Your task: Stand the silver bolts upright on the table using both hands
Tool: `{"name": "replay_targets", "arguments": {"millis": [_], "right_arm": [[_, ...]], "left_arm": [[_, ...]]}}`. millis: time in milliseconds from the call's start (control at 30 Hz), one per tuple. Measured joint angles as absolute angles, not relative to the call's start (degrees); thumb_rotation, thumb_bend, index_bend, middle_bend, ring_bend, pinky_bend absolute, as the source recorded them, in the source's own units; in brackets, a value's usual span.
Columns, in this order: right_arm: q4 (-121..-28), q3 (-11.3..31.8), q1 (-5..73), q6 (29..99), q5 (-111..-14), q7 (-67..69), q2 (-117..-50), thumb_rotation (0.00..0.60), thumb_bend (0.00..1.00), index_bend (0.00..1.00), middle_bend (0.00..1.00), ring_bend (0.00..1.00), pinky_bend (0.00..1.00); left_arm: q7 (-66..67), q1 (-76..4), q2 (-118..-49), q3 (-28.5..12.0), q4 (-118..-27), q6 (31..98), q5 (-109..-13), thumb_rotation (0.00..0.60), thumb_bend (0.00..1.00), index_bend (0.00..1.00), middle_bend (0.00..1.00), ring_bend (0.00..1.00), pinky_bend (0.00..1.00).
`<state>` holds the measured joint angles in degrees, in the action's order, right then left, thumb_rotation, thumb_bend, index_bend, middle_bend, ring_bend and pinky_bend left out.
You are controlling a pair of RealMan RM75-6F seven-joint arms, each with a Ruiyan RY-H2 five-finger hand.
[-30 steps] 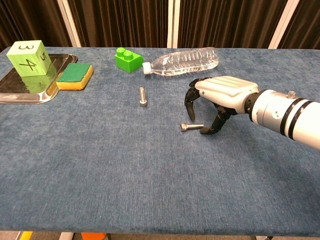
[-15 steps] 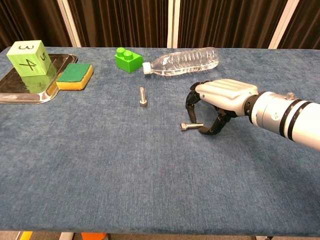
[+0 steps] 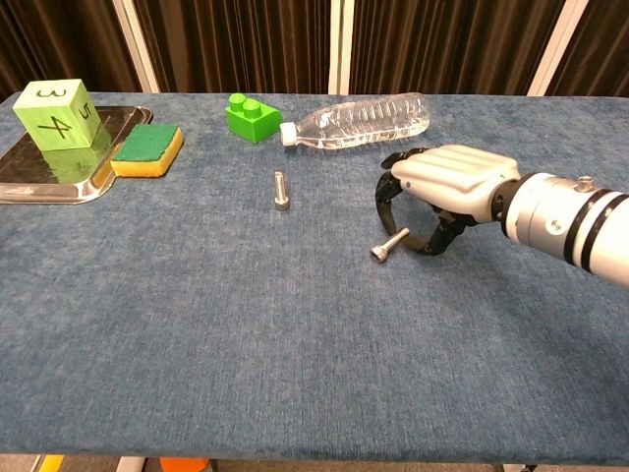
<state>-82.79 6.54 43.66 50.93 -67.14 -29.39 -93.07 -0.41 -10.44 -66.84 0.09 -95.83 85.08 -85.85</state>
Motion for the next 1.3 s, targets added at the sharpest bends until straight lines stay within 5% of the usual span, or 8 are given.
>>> {"name": "replay_targets", "arguments": {"millis": [867, 1300], "right_arm": [[-81.2, 0.9, 46.1, 58.4, -79.2, -53.1, -93.9, 0.6, 0.34, 0.55, 0.26, 0.0, 0.0], [-79.9, -0.6, 44.4, 60.6, -83.1, -57.3, -95.8, 0.6, 0.34, 0.45, 0.25, 0.0, 0.0]], "left_arm": [[-1.5, -9.6, -67.2, -0.6, -95.1, 83.7, -86.9, 0.6, 0.18, 0.29, 0.17, 0.04, 0.0], [-1.9, -9.3, -67.2, -0.7, -94.8, 83.5, -87.7, 0.6, 0.18, 0.29, 0.17, 0.04, 0.0]]}}
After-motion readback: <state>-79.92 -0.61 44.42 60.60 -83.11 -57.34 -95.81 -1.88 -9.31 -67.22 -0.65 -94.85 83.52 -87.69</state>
